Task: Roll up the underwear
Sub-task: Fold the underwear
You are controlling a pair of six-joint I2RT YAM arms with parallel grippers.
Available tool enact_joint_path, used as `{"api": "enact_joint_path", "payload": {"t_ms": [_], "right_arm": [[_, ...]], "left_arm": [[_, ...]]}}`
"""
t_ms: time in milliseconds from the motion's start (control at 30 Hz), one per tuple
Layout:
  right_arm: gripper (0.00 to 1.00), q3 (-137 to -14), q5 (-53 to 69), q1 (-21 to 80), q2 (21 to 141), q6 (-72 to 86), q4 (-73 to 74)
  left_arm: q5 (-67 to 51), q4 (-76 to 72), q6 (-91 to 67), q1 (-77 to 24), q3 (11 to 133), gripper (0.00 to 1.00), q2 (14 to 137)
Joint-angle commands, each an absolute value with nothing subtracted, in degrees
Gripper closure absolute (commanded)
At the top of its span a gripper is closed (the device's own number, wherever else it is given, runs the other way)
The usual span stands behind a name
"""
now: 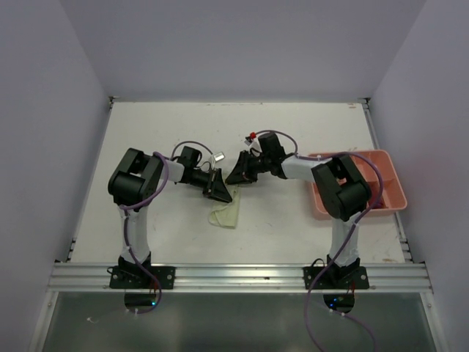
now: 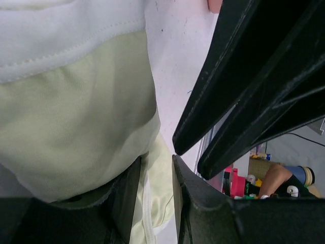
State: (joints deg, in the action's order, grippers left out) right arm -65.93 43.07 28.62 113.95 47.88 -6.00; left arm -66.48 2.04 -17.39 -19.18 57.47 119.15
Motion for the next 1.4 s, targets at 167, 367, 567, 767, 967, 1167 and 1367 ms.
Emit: {"api": "enact_joint_path", "payload": {"t_ms": [167,367,567,767,967,1167,1367], "right_arm": [[0.78,-66.0,43.2,29.4,118.1,49.4,-6.6],[0.79,-69.1,42.5,27.6,124.4,47.0,-5.8],[0.78,-72.0,41.5,24.5,126.5,47.5,-7.4],[0.78,-75.3,39.6,23.6,128.8,47.6,-8.3],[0.78,-76.4,38.2,23.6,129.9,46.4,-7.2],[0.78,-76.5,37.8,23.6,129.1,43.2,-5.0],[0.78,-73.0,36.6,22.3,125.4,42.9,-4.0]], "left_arm": [[-54.0,6.4,-13.2,-20.1,54.7,0.61,123.0],[-54.1,6.4,-12.9,-20.1,54.3,0.61,123.2],[-53.8,6.6,-12.7,-20.1,54.0,0.62,123.4],[-53.6,6.9,-12.7,-20.2,54.2,0.62,123.6],[-55.4,5.2,-11.6,-20.3,54.3,0.54,119.0],[-59.0,9.3,-6.9,-20.2,62.7,0.49,107.7],[-56.4,24.8,4.7,-20.0,68.0,0.5,103.1]]}}
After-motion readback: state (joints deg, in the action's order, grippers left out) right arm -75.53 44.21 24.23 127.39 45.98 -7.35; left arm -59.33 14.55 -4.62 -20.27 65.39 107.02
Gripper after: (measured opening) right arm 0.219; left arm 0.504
